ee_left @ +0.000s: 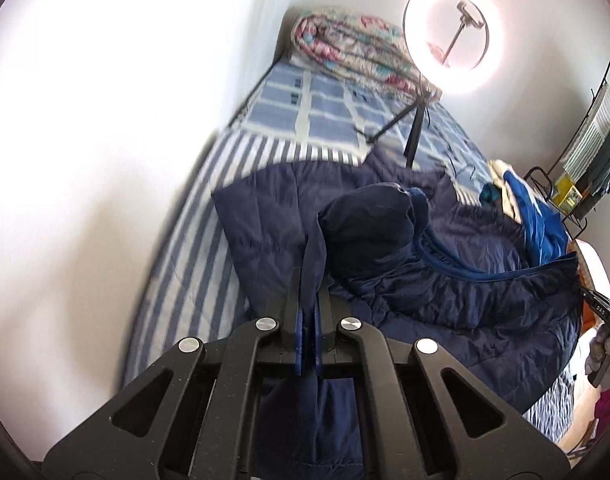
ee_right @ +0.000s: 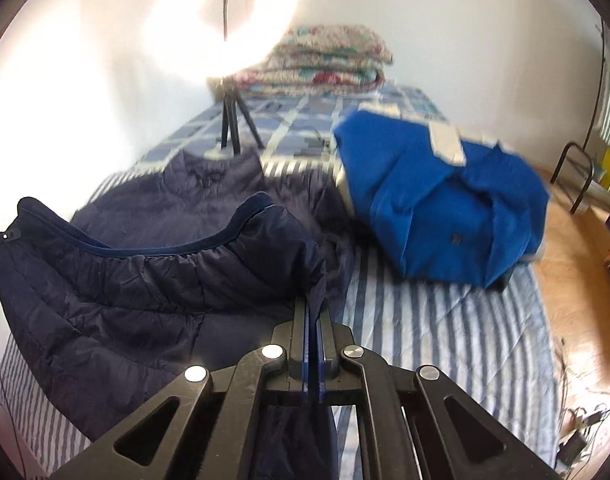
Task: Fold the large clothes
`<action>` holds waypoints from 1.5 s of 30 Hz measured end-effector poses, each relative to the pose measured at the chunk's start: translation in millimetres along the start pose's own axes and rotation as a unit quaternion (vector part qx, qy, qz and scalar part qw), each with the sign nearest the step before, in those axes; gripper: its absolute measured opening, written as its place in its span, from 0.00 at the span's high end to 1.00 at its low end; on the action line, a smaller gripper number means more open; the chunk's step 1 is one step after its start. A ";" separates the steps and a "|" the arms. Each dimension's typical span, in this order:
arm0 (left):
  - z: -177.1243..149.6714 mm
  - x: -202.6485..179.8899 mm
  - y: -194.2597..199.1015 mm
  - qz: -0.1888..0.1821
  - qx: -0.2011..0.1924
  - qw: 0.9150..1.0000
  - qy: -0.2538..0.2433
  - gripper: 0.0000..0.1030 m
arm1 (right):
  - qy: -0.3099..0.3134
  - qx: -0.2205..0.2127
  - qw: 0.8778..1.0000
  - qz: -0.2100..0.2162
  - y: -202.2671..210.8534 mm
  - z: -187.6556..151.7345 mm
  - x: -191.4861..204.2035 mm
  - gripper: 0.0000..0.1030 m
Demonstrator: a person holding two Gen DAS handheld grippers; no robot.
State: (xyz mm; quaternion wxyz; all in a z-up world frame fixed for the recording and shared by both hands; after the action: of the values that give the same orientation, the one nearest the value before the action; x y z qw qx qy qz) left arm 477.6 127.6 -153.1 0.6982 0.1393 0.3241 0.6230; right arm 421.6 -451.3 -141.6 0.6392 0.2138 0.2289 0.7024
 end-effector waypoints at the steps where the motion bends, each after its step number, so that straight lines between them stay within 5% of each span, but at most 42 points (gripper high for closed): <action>1: 9.9 -0.7 -0.6 0.002 -0.006 1.000 0.001 0.99 | 0.002 -0.006 1.000 -0.005 1.5 8.9 -1.1 1.00; 8: 71.8 -18.2 -32.2 0.012 -0.041 0.999 0.001 0.99 | 0.015 -0.042 0.998 -0.040 -12.8 74.1 -10.3 1.00; 18: 127.9 -27.7 -123.5 0.031 -0.065 0.997 0.006 0.99 | 0.041 -0.053 0.992 -0.104 -93.6 135.1 -19.3 1.00; 28: 102.7 -26.8 -226.7 0.063 -0.030 0.997 -0.014 0.99 | 0.092 -0.026 0.983 -0.159 -172.3 126.7 -20.4 1.00; 37: 66.1 -9.5 -270.0 0.102 0.002 0.995 -0.009 0.99 | 0.121 -0.008 0.976 -0.181 -200.7 109.5 -19.1 1.00; 40: 65.2 -10.7 -271.2 0.106 0.010 0.994 -0.012 0.91 | 0.121 0.002 0.976 -0.181 -204.5 107.4 -18.7 1.00; 41: 67.0 -12.2 -266.3 0.109 0.005 0.994 -0.016 0.80 | 0.120 0.006 0.977 -0.176 -204.5 107.6 -18.1 0.99; 42: 70.1 -13.4 -260.7 0.112 0.001 0.994 -0.017 0.61 | 0.120 0.005 0.976 -0.180 -202.7 109.1 -17.8 0.95; 43: 73.6 -13.9 -253.4 0.116 -0.006 0.993 -0.016 0.51 | 0.119 0.000 0.976 -0.184 -198.8 110.8 -17.6 0.77; 44: 77.8 -15.1 -244.2 0.118 -0.016 0.993 -0.015 0.45 | 0.116 -0.007 0.977 -0.179 -192.9 113.2 -17.7 0.55; 45: 81.8 -17.0 -236.2 0.119 -0.026 0.992 -0.017 0.45 | 0.112 -0.009 0.978 -0.174 -189.1 114.3 -18.3 0.48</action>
State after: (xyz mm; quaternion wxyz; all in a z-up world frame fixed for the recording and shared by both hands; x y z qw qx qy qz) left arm 712.8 84.7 -228.2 0.6282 0.1696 0.2770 0.7070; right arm 642.4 -449.3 -162.3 0.7240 0.0849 0.3267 0.6016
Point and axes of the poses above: each gripper's, at about its wrist camera, not at the fingertips, and y roughly against the way its jaws point, x to its left, z to its top, the point moved 4 cm from there along -y, roughly the way its jaws point, and after that the axes turned 9 degrees about -x, right-handed, at the moved point
